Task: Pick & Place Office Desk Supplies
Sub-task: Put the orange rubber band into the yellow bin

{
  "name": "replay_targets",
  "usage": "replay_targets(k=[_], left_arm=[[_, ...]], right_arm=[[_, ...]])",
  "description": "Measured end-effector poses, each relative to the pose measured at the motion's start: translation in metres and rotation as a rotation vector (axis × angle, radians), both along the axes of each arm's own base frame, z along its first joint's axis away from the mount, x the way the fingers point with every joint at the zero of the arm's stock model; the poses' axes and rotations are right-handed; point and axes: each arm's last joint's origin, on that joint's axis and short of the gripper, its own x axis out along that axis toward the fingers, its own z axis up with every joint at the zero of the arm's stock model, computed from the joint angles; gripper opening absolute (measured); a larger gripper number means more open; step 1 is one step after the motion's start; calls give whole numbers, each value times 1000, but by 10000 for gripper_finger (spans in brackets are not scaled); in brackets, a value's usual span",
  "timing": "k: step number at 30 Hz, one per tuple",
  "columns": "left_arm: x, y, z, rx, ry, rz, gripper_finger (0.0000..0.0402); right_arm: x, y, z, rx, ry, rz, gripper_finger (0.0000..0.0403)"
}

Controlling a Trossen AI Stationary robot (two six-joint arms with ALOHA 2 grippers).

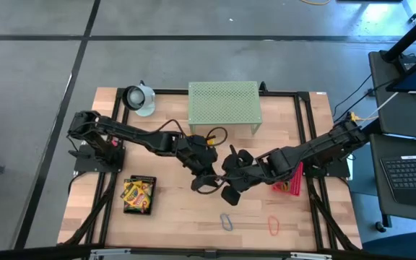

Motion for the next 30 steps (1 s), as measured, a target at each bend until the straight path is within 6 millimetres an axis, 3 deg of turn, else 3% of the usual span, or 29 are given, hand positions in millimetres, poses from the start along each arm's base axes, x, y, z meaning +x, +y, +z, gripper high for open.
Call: replay_targets(k=[8, 17, 19, 24, 30], left_arm=[[-11, 16, 16, 87, -52, 12, 143], [-12, 15, 16, 90, -49, 5, 138], [-12, 14, 16, 87, -47, 2, 119], [-13, 11, 16, 75, -42, -6, 15], [-12, 13, 16, 73, -36, 21, 2]], right_arm=[[-6, -6, 13, 13, -42, -6, 0], [3, -17, 17, 11, -90, 2, 0], [5, -19, 18, 24, -95, 15, 0], [7, -18, 19, 41, -119, 30, 0], [4, -19, 22, 38, -121, 32, 1]])
